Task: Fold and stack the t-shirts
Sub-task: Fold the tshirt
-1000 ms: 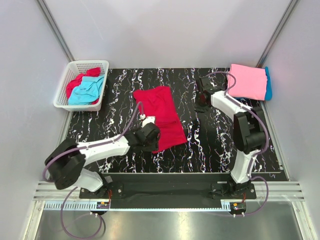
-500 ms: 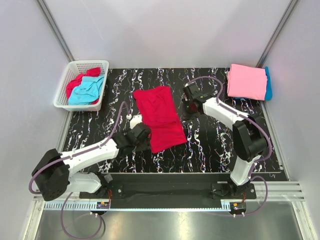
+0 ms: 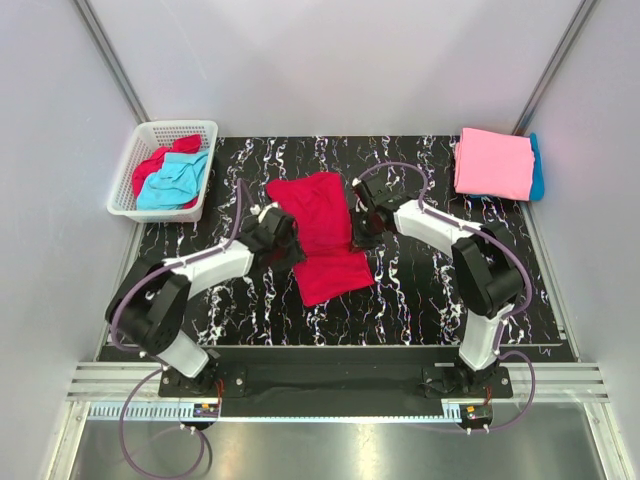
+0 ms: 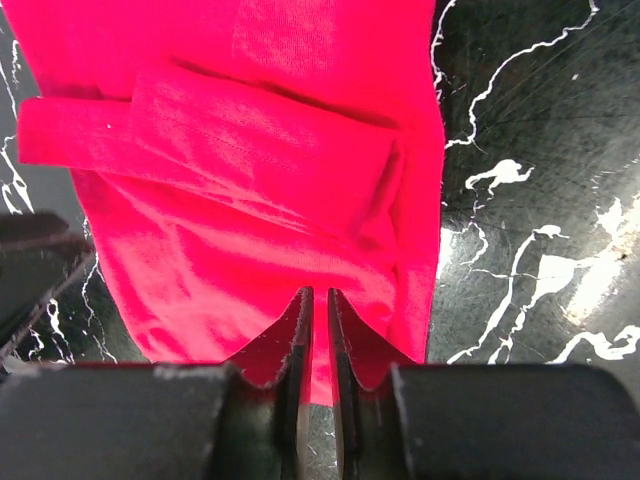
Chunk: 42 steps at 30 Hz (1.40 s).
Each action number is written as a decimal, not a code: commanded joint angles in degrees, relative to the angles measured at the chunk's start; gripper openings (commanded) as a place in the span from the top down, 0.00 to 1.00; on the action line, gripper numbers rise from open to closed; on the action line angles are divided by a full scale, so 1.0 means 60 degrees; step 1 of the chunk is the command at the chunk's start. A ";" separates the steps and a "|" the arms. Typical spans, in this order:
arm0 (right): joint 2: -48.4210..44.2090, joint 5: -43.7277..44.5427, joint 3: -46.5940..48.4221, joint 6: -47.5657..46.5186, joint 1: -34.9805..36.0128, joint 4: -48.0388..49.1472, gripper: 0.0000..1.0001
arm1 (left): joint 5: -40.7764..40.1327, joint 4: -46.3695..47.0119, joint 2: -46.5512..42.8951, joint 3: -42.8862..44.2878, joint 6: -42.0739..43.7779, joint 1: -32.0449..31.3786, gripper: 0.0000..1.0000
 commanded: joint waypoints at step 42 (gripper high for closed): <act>0.3398 0.1282 0.4392 -0.0883 0.0074 0.0070 0.88 | -0.0372 0.0378 -0.0183 0.1499 0.1323 0.0774 0.58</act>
